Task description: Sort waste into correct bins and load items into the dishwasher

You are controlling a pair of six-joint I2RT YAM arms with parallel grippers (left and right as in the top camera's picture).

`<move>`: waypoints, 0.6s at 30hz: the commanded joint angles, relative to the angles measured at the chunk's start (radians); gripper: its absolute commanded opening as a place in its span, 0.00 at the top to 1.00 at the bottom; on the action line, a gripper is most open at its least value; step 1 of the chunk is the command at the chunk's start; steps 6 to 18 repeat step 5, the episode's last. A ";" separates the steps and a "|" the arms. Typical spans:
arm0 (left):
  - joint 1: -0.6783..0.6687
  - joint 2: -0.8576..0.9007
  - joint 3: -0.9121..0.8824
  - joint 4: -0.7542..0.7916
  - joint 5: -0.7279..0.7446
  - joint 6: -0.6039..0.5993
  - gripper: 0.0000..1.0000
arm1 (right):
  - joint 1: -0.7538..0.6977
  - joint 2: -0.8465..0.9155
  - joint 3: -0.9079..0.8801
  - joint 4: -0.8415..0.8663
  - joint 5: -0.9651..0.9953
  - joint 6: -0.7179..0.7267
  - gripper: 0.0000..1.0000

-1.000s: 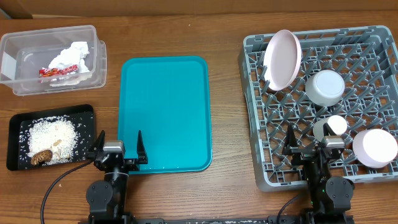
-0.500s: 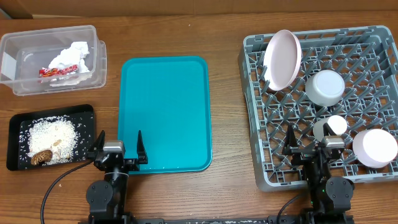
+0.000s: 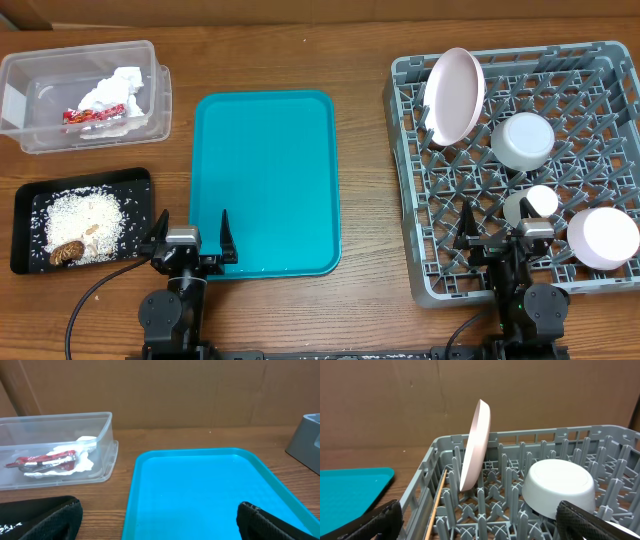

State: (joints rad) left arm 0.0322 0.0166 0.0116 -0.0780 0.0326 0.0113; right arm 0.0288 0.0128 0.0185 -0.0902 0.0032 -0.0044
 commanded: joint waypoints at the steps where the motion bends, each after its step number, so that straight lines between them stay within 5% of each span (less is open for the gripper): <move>1: -0.005 -0.013 -0.007 0.001 -0.006 0.022 0.00 | 0.004 -0.010 -0.010 0.006 -0.004 -0.007 0.00; 18: -0.005 -0.013 -0.007 0.001 -0.006 0.022 0.00 | 0.004 -0.010 -0.010 0.006 -0.004 -0.007 0.00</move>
